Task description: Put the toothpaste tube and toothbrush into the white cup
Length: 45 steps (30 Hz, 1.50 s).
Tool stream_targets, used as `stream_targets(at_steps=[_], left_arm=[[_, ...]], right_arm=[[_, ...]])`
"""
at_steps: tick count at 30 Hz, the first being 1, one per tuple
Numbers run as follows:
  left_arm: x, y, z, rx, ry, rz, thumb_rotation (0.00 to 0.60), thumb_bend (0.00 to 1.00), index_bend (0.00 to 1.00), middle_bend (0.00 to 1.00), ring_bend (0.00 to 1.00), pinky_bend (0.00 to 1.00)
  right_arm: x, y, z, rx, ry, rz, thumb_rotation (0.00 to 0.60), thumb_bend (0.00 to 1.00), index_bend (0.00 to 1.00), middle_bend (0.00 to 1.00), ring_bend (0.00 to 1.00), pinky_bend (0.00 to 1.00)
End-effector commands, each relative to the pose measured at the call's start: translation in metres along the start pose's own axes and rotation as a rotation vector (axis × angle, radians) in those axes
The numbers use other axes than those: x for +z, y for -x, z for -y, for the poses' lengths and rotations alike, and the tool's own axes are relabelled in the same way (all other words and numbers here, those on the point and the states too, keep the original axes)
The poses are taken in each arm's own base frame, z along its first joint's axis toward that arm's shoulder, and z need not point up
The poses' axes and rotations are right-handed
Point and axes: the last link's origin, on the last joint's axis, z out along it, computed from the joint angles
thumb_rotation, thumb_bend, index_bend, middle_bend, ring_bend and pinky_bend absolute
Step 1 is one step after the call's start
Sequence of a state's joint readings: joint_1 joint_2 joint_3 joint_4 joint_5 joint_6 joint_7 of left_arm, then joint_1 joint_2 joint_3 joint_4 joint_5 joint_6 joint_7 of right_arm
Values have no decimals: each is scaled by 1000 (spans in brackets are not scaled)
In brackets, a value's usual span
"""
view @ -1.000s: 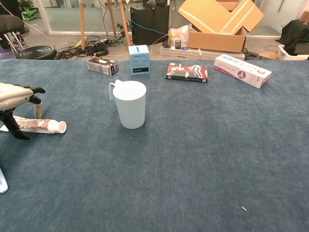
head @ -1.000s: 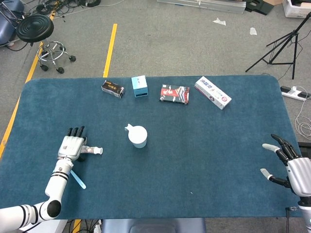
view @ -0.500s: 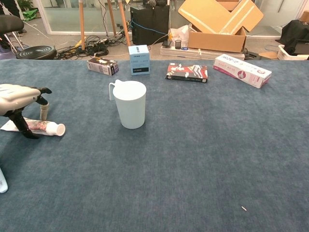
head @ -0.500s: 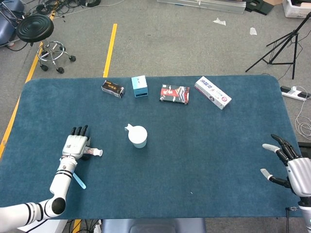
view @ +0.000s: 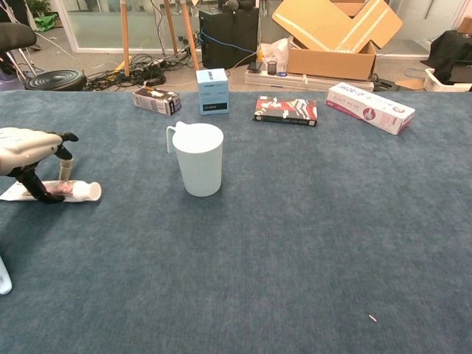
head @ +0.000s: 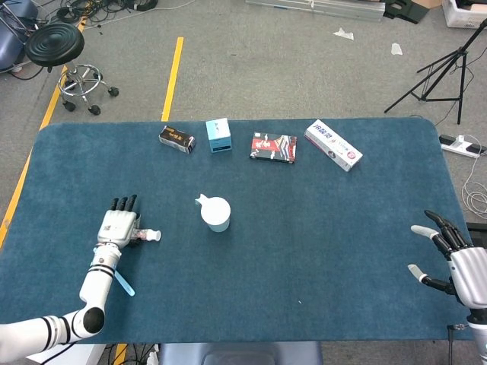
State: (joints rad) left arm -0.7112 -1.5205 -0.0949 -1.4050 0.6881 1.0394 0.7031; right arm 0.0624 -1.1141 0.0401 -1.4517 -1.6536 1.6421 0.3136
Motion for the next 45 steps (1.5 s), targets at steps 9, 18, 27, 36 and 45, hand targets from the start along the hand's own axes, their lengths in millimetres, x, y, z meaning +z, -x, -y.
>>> stream_targets(at_steps=[9,18,27,36,45], left_arm=[[0,1,0,5,-4,-1,600,375,518,0,0,0],[-4,-1,1,-83,9,-15,600,385,572,0,0,0],[-16,-11,8,-215,31,-67,600,430,606,0,0,0],[-23,-31,20,-363,28,-167,600,440,607,0,0,0],[-30,-48,30,-547,33,-257,600,439,612,0,0,0]], right_arm=[[0,-1,-1,2,1,-1,600,125,298,138,156,511],[0,-2,-1,7,1,-4,600,124,298,140,156,511],[-1,-2,-1,9,-2,-6,600,125,298,140,156,511],[-2,-1,0,8,-3,-6,600,125,299,140,156,511],[-1,1,2,2,-10,2,600,125,298,140,156,511]])
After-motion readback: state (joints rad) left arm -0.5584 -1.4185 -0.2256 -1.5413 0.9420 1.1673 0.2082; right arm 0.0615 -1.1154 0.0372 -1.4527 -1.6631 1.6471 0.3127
